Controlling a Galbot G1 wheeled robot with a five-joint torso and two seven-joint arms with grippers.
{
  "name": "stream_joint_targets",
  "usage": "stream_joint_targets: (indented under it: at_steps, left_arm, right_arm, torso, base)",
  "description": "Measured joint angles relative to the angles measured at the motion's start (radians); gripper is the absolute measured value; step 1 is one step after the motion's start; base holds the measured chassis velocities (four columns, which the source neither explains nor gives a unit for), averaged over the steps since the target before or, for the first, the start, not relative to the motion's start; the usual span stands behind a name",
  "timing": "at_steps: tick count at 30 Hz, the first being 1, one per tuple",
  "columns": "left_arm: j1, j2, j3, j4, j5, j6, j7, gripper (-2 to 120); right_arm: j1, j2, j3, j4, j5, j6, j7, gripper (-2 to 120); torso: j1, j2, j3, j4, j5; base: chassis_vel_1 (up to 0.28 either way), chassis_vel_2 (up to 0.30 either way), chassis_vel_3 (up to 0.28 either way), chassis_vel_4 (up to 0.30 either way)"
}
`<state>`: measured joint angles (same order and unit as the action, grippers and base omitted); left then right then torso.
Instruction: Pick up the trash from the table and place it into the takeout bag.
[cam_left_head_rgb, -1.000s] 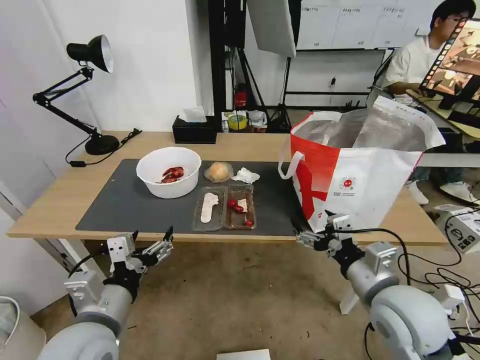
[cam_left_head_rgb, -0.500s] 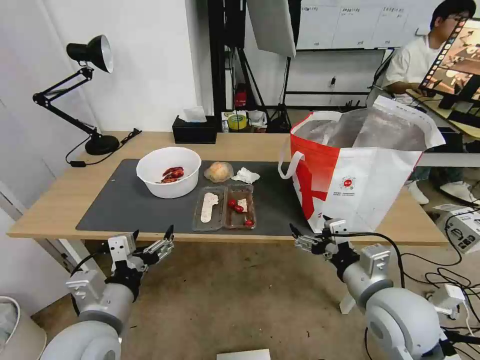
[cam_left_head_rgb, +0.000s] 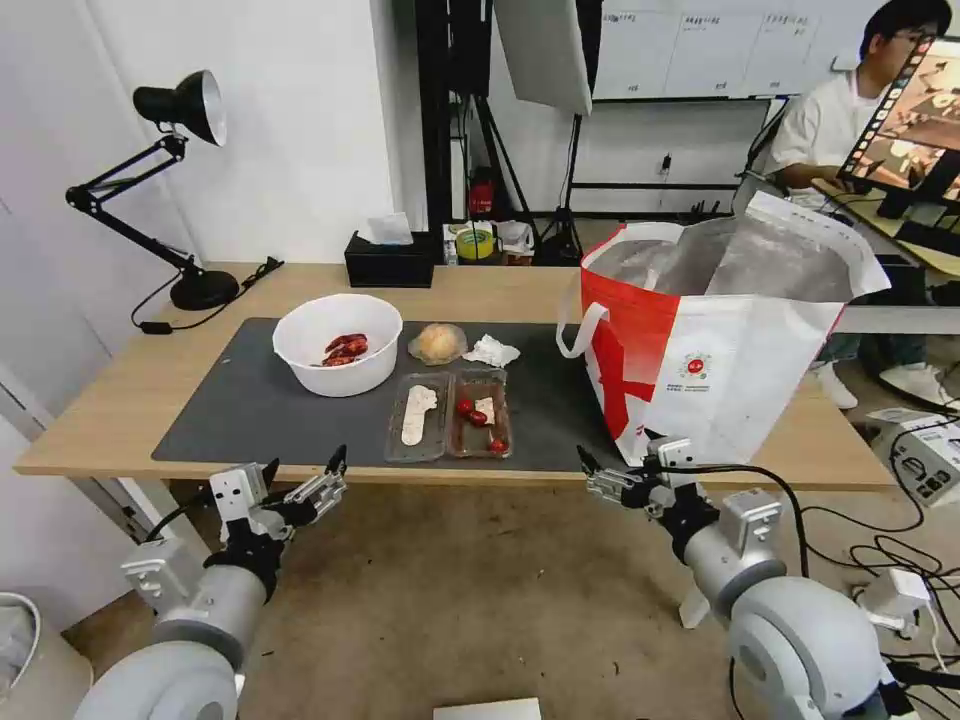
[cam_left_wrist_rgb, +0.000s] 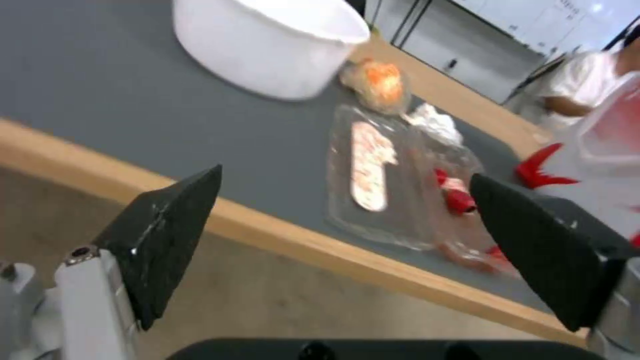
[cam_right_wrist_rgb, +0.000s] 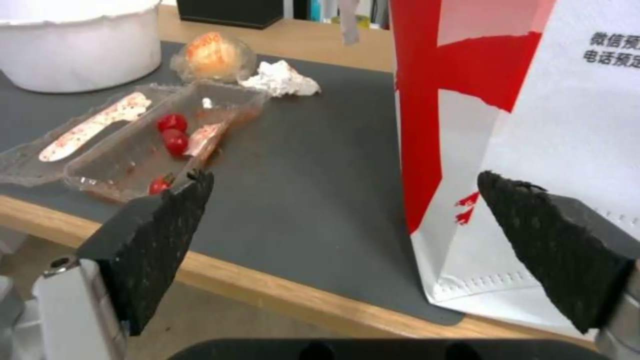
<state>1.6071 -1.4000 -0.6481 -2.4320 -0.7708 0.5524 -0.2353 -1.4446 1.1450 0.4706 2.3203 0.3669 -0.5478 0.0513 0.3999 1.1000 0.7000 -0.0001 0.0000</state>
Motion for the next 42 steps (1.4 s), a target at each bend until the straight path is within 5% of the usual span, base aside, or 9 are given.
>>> stream_joint_targets:
  at_steps: [4, 6, 8, 12, 42]
  left_arm:
    - [-0.018, 0.003, 0.001, 0.007, -0.176, 0.024, -0.080, 100]
    - [-0.018, 0.003, 0.001, 0.007, -0.176, 0.024, -0.080, 100]
    - [-0.036, 0.000, 0.019, 0.003, -0.340, 0.030, -0.152, 100]
    - [-0.061, -0.004, 0.034, 0.016, -0.462, 0.021, -0.213, 100]
    - [-0.120, -0.060, 0.177, 0.097, -0.528, -0.095, -0.245, 100]
  right_arm:
    - [-0.003, -0.003, 0.005, 0.002, -0.002, 0.000, 0.001, 100]
    - [-0.003, -0.003, 0.005, 0.002, -0.002, 0.000, 0.001, 100]
    - [0.001, -0.007, 0.001, 0.002, -0.002, 0.000, 0.002, 100]
    - [0.010, -0.012, -0.008, -0.004, -0.004, 0.001, 0.004, 100]
    - [0.037, -0.034, -0.057, -0.036, -0.012, 0.000, 0.001, 100]
  torso:
    - [0.000, 0.000, 0.000, 0.0000, 0.0000]
    - [0.000, 0.000, 0.000, 0.0000, 0.0000]
    - [0.000, 0.000, 0.000, 0.0000, 0.0000]
    - [0.000, 0.000, 0.000, 0.0001, 0.0001]
    - [0.000, 0.000, 0.000, 0.0001, 0.0001]
  base:
    - [0.000, 0.000, 0.000, 0.000]
    - [0.000, 0.000, 0.000, 0.000]
    - [0.000, 0.000, 0.000, 0.000]
    - [0.000, 0.000, 0.000, 0.000]
    - [0.000, 0.000, 0.000, 0.000]
